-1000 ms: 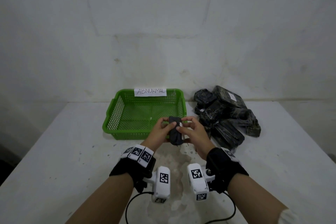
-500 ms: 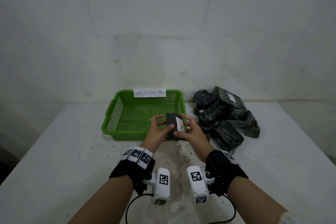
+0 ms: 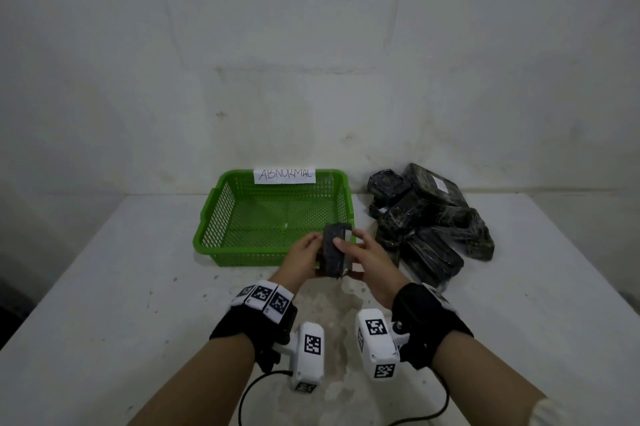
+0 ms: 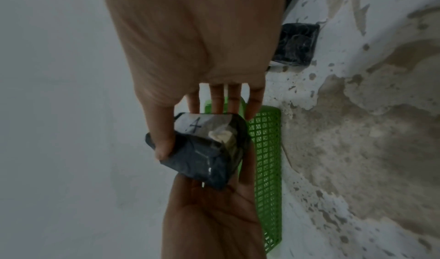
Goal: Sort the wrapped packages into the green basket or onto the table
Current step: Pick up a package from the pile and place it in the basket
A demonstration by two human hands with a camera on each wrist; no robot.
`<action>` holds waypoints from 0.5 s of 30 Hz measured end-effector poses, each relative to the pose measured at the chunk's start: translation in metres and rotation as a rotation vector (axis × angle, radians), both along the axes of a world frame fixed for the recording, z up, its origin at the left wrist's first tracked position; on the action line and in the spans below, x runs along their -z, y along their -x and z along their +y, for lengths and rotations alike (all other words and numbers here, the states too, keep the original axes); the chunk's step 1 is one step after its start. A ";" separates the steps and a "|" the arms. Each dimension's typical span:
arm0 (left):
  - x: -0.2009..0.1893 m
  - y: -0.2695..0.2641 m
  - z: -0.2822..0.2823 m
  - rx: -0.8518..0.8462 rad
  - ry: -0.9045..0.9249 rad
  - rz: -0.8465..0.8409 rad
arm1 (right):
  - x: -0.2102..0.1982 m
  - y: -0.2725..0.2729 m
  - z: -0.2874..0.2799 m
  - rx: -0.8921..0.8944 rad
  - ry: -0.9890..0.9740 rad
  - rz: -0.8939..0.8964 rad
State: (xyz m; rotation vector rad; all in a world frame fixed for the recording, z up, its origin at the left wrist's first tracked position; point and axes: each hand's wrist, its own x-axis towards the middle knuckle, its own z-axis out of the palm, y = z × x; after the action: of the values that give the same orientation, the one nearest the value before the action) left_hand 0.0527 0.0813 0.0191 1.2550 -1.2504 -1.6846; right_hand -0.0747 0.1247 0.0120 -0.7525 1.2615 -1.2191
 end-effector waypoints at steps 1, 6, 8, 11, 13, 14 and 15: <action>0.000 0.000 0.000 0.014 0.027 -0.020 | -0.001 -0.001 0.001 -0.015 -0.013 -0.011; -0.004 -0.006 -0.004 0.032 0.154 -0.084 | -0.003 0.001 0.002 0.013 0.007 -0.036; -0.007 -0.007 -0.004 0.059 0.125 -0.043 | -0.004 0.002 0.003 -0.005 0.005 -0.032; -0.008 -0.006 -0.003 0.102 0.107 -0.008 | -0.005 0.000 0.004 -0.044 0.002 -0.004; -0.009 -0.005 -0.002 0.109 0.115 0.008 | -0.003 0.001 0.004 -0.054 -0.004 -0.006; -0.009 -0.005 -0.002 0.111 0.111 0.022 | -0.003 0.001 0.004 -0.061 -0.009 -0.017; -0.009 -0.005 -0.002 0.109 0.104 0.035 | -0.003 0.001 0.004 -0.068 -0.013 -0.034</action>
State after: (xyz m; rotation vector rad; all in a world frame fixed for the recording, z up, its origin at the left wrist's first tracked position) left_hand 0.0580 0.0794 0.0282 1.1095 -1.3885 -1.6872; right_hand -0.0755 0.1282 0.0145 -0.7562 1.2055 -1.1631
